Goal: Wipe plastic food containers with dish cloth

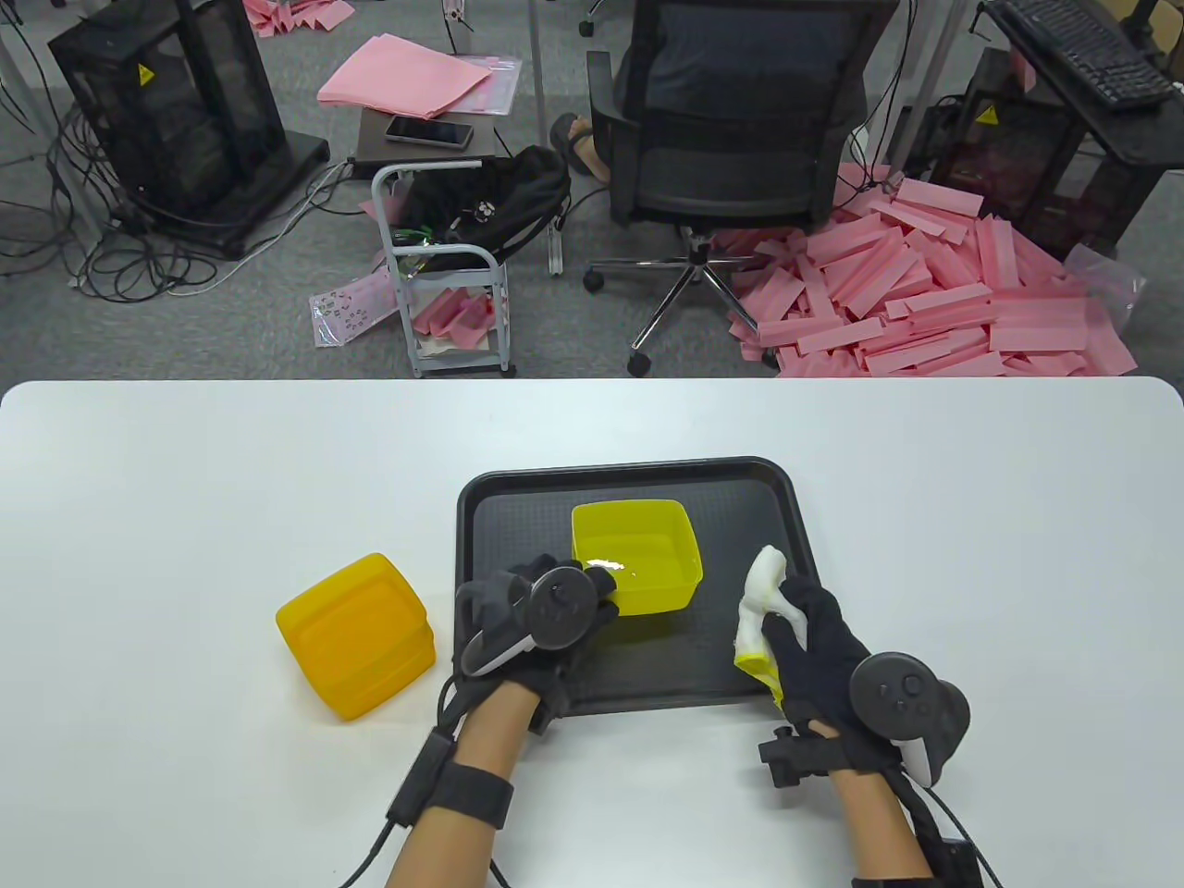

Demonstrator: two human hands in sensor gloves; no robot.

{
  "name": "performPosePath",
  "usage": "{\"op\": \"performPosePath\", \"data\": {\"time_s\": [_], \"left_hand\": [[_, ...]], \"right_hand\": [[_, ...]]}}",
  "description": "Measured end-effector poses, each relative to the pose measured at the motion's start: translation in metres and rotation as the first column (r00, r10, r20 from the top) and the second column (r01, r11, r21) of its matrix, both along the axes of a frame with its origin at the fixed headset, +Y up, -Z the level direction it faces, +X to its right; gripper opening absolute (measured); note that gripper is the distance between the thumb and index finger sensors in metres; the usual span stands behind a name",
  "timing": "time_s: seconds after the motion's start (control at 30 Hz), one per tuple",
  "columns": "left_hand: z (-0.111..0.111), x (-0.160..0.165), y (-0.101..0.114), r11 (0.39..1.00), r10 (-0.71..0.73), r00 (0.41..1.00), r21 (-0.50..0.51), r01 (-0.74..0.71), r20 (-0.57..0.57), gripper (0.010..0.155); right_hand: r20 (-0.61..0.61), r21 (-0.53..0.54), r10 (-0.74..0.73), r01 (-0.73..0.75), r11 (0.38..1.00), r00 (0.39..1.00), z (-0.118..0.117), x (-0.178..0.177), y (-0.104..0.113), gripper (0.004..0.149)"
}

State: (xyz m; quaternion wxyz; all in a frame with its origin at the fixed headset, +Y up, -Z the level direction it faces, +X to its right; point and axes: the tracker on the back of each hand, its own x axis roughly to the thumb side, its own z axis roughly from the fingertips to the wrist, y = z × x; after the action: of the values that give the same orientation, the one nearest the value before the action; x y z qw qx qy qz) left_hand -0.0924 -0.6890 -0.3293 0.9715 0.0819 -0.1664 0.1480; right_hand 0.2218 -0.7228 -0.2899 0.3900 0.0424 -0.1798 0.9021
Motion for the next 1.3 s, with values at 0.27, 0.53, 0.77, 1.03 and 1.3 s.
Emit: {"op": "performPosePath", "data": {"time_s": [0.27, 0.53, 0.77, 1.03, 1.3], "left_hand": [[0.063, -0.024, 0.006, 0.996, 0.043, 0.999, 0.082, -0.044, 0.006, 0.041], [0.09, -0.035, 0.0, 0.993, 0.065, 0.996, 0.092, -0.07, 0.056, 0.041], [0.088, -0.044, -0.012, 0.991, 0.115, 0.991, 0.054, -0.119, 0.068, 0.04], [0.085, -0.045, -0.017, 0.984, 0.176, 0.98, 0.003, -0.177, 0.088, 0.04], [0.088, -0.041, -0.016, 0.985, 0.168, 0.98, 0.016, -0.171, 0.105, 0.04]], "right_hand": [[-0.017, 0.004, 0.023, -0.023, 1.0, 1.0, 0.003, -0.006, 0.0, 0.053], [-0.043, -0.012, 0.065, -0.066, 0.998, 0.997, 0.004, -0.013, -0.004, 0.053], [-0.073, -0.028, 0.11, -0.112, 0.993, 0.991, 0.005, -0.02, -0.006, 0.054], [-0.143, 0.048, 0.16, -0.155, 0.987, 0.977, 0.011, -0.035, 0.02, 0.053], [-0.328, 0.183, 0.609, -0.584, 0.791, 0.722, 0.016, -0.1, 0.086, 0.05]]}}
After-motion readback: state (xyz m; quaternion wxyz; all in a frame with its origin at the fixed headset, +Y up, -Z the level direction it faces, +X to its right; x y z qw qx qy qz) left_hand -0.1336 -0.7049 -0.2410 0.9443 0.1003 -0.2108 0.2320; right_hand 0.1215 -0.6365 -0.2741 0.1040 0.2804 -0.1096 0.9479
